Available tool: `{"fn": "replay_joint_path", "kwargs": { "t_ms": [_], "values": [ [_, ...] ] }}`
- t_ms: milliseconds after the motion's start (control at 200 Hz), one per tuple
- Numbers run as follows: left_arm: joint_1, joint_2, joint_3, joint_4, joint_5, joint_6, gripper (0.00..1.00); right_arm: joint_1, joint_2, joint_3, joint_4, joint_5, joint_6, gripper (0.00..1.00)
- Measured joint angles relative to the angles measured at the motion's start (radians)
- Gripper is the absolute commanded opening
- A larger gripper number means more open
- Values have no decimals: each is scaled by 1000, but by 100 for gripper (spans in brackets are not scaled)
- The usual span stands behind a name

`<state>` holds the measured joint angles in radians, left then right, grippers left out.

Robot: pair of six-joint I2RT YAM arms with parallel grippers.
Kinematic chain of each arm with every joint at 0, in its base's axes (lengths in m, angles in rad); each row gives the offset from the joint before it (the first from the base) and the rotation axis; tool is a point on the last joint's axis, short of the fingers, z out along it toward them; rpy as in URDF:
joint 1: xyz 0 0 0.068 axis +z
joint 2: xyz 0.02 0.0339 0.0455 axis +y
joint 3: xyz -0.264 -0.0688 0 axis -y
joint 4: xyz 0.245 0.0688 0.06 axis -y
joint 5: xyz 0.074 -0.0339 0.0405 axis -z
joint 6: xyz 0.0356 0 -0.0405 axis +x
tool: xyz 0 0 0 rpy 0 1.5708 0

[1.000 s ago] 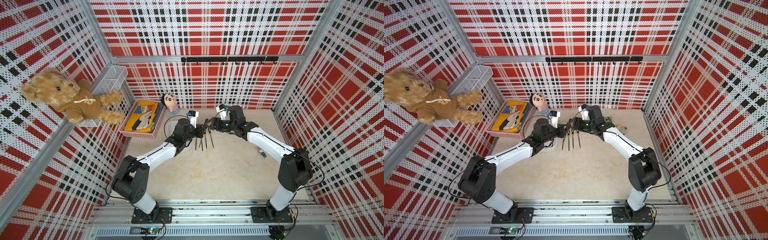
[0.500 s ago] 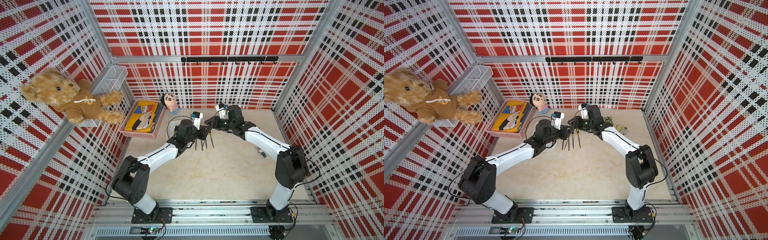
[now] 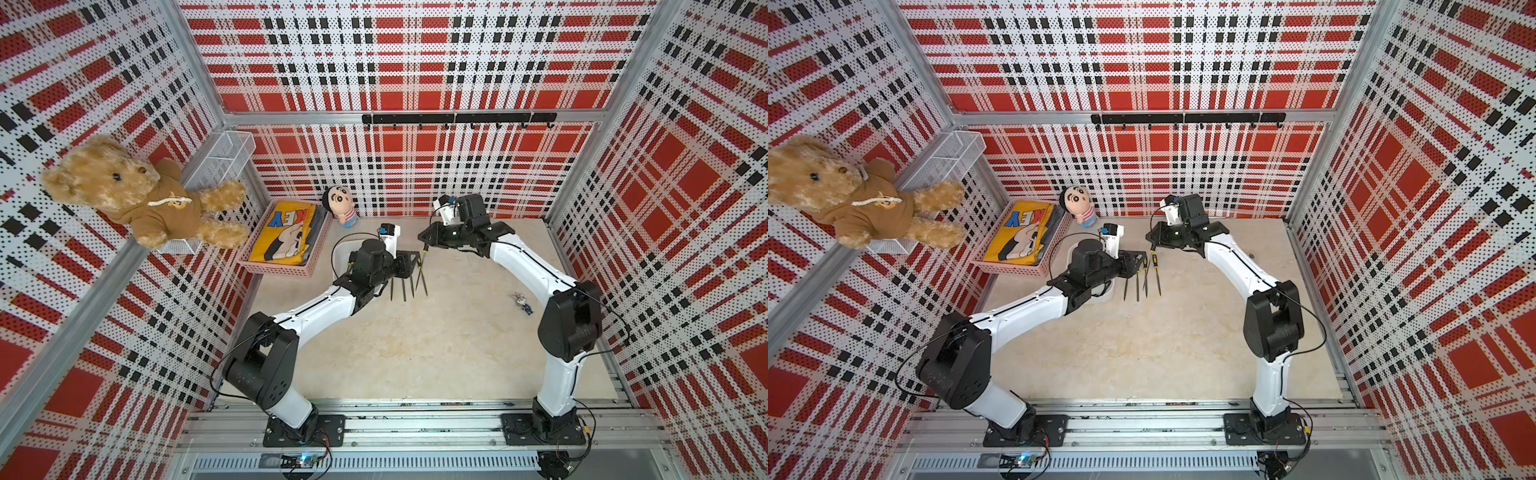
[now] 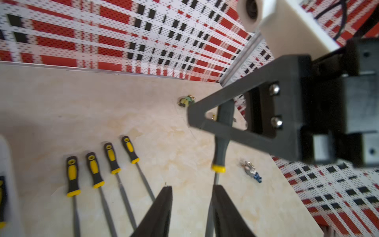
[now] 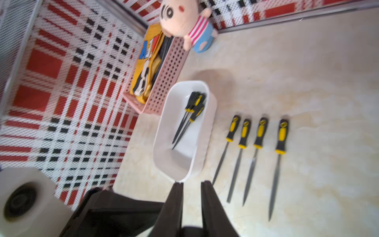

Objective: Take the file tool out of the storage box
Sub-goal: Pick up the file tool from the storage box, then place the file tool at the center of the board.

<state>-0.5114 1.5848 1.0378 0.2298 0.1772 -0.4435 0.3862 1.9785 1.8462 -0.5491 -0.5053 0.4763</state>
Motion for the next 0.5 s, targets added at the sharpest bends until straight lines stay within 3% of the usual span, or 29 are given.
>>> {"fn": "replay_joint_path", "kwargs": {
  "t_ms": [180,501],
  "values": [
    [71,-21,0,-72,-76,-8,40,-42,241,299,-294,98,-174,2],
    [92,-23,0,-202,-118,10,40,-41,480,488,-494,210,-247,10]
  ]
}}
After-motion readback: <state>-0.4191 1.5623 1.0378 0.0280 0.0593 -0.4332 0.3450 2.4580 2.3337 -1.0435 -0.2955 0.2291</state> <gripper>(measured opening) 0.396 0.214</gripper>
